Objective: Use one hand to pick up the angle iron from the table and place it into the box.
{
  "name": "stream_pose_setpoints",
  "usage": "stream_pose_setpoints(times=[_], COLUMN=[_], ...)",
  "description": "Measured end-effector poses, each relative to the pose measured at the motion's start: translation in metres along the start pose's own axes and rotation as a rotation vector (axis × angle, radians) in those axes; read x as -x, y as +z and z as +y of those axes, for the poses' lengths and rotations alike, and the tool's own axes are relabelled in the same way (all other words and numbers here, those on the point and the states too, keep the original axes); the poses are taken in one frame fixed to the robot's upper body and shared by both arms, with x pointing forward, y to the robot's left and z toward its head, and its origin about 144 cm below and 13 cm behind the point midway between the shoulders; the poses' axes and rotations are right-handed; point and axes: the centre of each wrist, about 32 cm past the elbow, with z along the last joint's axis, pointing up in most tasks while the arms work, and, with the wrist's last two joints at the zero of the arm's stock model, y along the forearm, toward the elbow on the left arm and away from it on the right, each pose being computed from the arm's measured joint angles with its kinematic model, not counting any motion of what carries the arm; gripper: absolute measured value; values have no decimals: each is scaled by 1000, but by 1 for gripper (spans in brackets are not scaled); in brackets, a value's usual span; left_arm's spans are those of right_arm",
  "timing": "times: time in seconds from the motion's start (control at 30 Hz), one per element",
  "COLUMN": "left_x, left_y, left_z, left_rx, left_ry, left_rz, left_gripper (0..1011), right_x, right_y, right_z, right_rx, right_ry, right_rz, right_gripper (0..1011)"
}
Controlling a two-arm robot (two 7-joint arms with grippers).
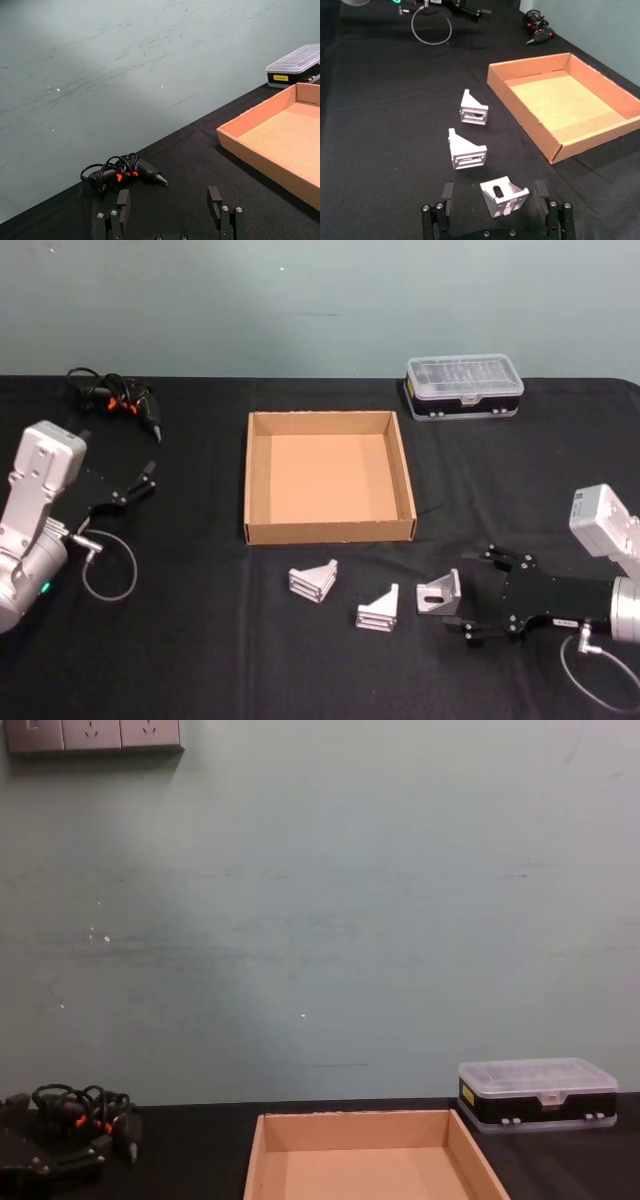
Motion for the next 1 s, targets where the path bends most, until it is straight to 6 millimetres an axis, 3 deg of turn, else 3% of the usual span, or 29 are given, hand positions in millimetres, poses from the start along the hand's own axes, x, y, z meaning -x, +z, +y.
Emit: stream_pose_setpoints(times=[0.43, 1.0], left_x=[0, 0], left_y=[0, 0], left_z=[0, 0], left_rx=[0, 0], left_ry=[0, 0], left_rz=[0, 0], left_gripper=[1012, 1011], right_x=[-21, -33], right_y=[-11, -25], right_z=[11, 29], right_rx=[1, -10], right_ry=[30, 53], right_rz=[0, 22], right_gripper=[1000, 1000])
